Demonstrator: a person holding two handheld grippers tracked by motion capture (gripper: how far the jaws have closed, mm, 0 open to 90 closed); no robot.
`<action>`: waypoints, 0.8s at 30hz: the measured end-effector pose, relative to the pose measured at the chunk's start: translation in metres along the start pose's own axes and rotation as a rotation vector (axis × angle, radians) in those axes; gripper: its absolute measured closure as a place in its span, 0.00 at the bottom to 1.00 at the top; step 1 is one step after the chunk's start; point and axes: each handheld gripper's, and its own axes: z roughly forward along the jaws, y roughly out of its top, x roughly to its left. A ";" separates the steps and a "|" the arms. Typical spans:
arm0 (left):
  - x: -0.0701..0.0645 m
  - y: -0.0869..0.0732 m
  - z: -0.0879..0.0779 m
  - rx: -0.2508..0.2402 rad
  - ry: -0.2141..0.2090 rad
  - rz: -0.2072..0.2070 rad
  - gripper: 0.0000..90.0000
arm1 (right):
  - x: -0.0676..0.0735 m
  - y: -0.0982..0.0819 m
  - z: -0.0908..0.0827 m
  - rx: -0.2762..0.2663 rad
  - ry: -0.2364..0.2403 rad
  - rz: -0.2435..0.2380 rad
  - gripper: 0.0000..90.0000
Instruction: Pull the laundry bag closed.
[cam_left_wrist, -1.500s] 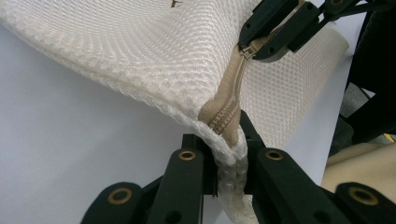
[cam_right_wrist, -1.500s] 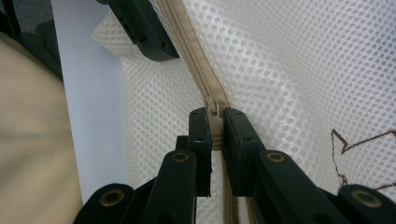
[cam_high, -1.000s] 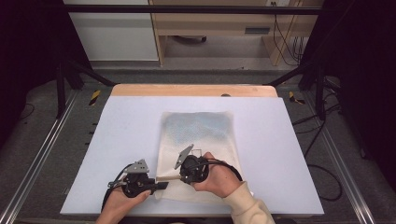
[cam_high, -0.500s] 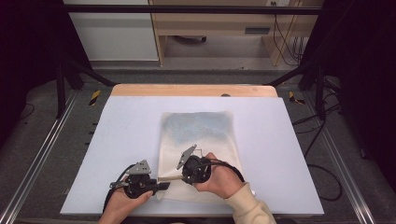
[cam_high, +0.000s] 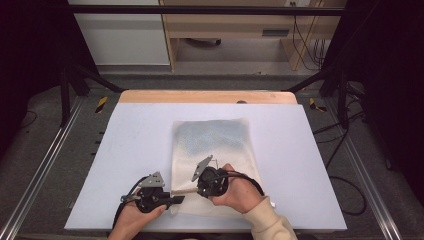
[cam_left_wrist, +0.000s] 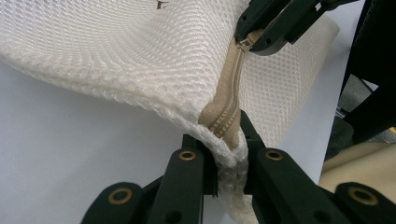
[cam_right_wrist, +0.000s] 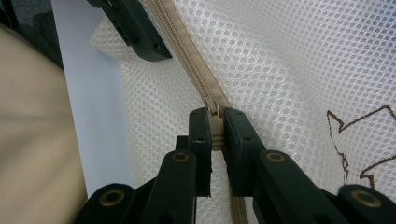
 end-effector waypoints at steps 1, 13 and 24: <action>0.000 0.000 0.000 0.002 -0.003 0.000 0.93 | 0.000 0.000 0.000 0.000 0.000 -0.001 0.91; -0.001 0.001 0.002 0.004 0.001 0.005 0.93 | 0.000 -0.003 -0.001 -0.004 -0.002 -0.004 0.91; -0.002 0.001 0.001 -0.002 0.000 0.008 0.93 | 0.000 -0.004 -0.003 -0.011 0.001 -0.004 0.91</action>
